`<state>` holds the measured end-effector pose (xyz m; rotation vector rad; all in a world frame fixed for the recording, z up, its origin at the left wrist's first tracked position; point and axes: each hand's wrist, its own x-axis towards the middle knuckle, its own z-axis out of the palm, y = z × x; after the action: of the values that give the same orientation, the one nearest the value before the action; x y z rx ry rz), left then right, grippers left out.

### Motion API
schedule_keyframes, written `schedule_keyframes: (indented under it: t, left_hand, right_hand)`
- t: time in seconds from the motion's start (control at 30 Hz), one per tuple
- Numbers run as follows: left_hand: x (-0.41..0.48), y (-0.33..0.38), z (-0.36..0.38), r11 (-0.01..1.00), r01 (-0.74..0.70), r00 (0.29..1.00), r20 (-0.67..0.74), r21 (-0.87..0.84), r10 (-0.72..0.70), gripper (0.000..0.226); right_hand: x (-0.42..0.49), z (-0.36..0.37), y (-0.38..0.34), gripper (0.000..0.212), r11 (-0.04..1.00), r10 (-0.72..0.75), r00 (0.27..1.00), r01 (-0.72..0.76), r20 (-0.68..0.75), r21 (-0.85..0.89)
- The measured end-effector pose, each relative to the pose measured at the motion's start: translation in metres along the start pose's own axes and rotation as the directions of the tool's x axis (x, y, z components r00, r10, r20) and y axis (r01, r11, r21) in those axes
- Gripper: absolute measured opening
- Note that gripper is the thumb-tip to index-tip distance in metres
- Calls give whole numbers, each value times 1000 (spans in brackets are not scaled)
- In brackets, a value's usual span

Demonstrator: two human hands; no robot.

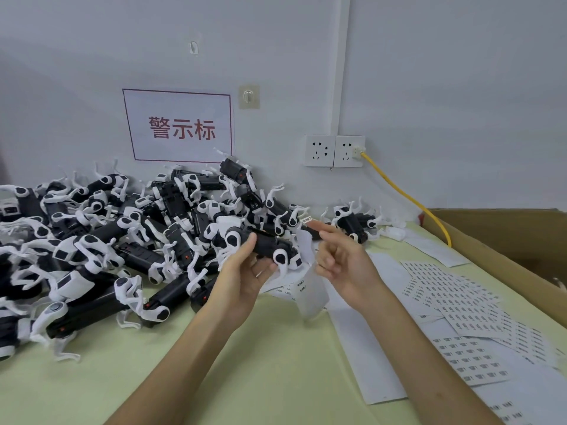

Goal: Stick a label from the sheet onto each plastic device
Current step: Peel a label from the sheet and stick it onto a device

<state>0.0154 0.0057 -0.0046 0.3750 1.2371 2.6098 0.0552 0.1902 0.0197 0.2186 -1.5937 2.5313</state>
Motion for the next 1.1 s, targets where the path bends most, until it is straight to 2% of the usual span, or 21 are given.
schedule_keyframes:
  t: [0.07, 0.23, 0.4, 0.6, 0.87, 1.1]
  left_hand:
    - [1, 1, -1, 996, -1, 1000, -1, -90, 1, 18]
    - [3, 0, -4, 984, -18, 1000, 5, -178, 20, 22]
    - [2, -1, -5, 980, -16, 998, 50, -196, 26, 16]
    - [2, 0, -7, 987, -10, 997, 80, -159, 23, 21]
    - [1, -3, -8, 996, 45, 991, 125, -76, -35, 26]
    - [1, -4, -7, 998, 14, 994, 107, -68, -6, 31]
  right_hand:
    - [-2, 4, 2, 30, 996, 41, 998, -45, 55, 74]
    - [-7, 19, 14, 39, 975, 147, 967, -177, 208, 133]
    - [-14, 35, 34, 43, 966, 243, 913, -257, 327, 1]
    - [-16, 38, 40, 49, 951, 283, 909, -307, 307, 34]
    - [-17, 39, 41, 51, 948, 262, 912, -305, 317, 94]
    - [-18, 40, 42, 51, 948, 260, 907, -305, 331, 91]
